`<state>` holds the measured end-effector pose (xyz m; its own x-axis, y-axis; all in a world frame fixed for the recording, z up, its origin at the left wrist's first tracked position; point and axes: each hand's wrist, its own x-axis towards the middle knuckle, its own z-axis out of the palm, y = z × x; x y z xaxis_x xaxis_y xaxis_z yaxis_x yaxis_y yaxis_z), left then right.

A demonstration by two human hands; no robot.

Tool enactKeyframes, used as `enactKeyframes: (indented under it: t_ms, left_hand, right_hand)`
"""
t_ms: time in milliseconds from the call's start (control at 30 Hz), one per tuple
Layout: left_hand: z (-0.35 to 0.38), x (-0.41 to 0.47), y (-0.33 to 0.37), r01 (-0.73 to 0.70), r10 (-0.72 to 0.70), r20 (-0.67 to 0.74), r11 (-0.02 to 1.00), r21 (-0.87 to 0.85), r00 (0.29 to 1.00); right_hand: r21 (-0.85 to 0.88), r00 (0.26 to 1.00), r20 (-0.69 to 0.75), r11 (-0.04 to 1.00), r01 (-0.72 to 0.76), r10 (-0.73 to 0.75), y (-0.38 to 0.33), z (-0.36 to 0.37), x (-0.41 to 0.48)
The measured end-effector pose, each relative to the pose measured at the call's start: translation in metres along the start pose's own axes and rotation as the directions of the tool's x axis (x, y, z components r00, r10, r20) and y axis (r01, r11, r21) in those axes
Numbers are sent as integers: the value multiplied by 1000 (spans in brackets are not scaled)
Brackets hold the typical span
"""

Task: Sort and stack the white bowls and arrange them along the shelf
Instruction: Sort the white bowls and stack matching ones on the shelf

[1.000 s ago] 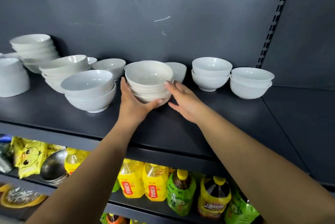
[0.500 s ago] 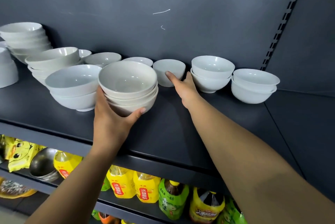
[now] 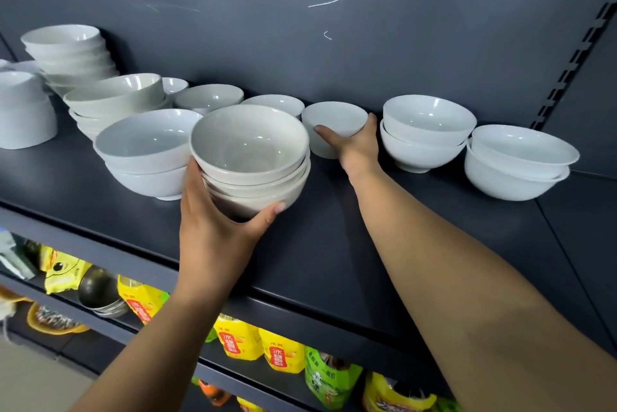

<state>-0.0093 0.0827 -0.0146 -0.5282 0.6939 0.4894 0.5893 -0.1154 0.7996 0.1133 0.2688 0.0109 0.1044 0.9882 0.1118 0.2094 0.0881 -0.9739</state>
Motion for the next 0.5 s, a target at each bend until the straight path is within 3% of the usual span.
enactKeyframes:
  t_ms: [500]
  left_hand:
    - [1, -1, -3, -28, 28, -4, 1000, -5, 1000]
  right_hand:
    - [-106, 993, 46, 988, 115, -111, 8, -34, -52]
